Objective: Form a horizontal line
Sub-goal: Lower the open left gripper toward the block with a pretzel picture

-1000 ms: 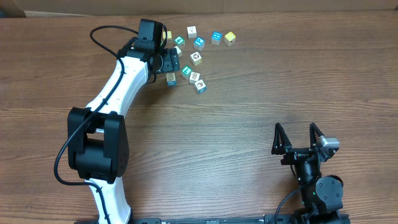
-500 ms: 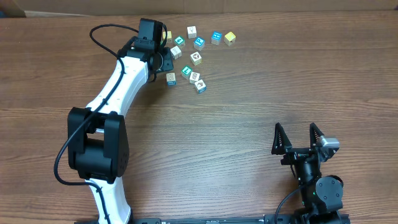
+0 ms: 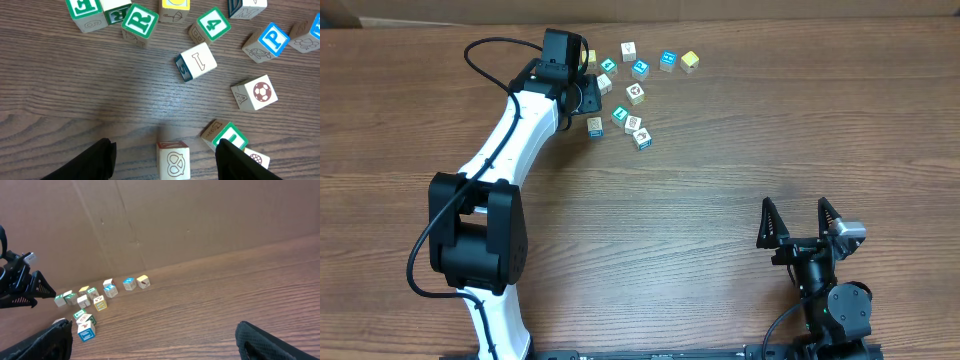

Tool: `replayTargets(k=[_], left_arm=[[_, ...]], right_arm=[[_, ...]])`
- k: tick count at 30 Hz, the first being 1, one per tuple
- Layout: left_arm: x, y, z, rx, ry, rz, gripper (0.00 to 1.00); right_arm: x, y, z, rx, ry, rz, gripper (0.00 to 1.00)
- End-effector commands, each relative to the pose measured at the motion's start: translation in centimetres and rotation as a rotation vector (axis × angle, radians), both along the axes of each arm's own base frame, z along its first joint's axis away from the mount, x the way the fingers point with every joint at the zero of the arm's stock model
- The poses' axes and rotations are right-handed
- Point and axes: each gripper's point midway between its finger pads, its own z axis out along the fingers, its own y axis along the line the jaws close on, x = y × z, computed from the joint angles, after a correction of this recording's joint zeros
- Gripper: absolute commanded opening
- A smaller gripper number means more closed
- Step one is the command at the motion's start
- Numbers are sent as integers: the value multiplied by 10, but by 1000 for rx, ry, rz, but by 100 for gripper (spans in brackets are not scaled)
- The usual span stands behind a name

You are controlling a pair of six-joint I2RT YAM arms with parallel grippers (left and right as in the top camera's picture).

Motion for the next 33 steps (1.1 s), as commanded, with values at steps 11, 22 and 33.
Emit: replayTargets(k=[11, 22, 33], left_arm=[[-3, 4, -5, 19, 21, 5, 65], [-5, 4, -6, 20, 29, 4, 67], [-9, 5, -9, 24, 49, 4, 68]], right_arm=[[0, -1, -2, 1, -3, -3, 100], [0, -1, -2, 1, -3, -3, 100], [0, -1, -2, 1, -3, -3, 100]])
